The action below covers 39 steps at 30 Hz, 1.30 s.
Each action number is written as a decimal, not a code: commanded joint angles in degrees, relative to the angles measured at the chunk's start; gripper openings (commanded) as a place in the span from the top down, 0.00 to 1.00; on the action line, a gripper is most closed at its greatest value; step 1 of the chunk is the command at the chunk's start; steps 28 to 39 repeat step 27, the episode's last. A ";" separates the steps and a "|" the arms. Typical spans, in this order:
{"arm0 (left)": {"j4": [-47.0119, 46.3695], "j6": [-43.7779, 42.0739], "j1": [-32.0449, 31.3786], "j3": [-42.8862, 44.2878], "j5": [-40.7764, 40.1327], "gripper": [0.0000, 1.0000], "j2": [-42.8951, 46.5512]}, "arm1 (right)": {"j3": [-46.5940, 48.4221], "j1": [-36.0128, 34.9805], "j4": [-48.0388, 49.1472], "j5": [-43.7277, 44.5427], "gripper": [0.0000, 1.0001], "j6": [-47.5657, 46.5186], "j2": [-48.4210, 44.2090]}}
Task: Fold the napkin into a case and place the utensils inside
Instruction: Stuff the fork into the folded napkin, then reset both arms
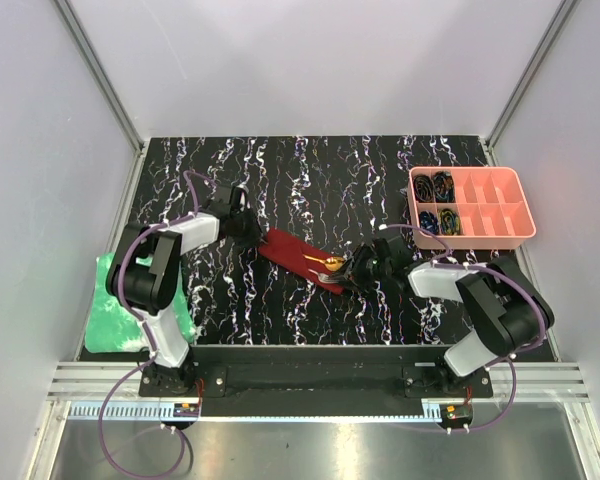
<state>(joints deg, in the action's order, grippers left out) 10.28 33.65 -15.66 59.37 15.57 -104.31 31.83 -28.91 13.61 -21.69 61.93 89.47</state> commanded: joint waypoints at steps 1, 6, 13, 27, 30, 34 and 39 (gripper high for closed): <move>3.42 -1.13 -0.95 -1.45 -1.33 0.77 5.59 | 3.06 -0.62 -6.11 2.53 0.57 -5.31 -4.91; 5.01 -1.74 -0.95 -1.45 -0.72 0.56 12.63 | 4.81 -0.54 -21.74 5.08 0.30 -11.82 -17.12; 4.31 -4.55 -9.70 -6.54 2.28 0.37 28.78 | 6.75 -0.45 -34.08 5.60 0.00 -25.00 -28.03; -13.43 -2.80 -28.99 -22.11 -2.04 0.17 50.33 | -5.47 -0.54 -22.83 15.02 0.00 -22.64 -51.58; -13.43 -2.80 -28.99 -22.11 -2.04 0.17 50.33 | -5.47 -0.54 -22.83 15.02 0.00 -22.64 -51.58; -13.43 -2.80 -28.99 -22.11 -2.04 0.17 50.33 | -5.47 -0.54 -22.83 15.02 0.00 -22.64 -51.58; -13.43 -2.80 -28.99 -22.11 -2.04 0.17 50.33 | -5.47 -0.54 -22.83 15.02 0.00 -22.64 -51.58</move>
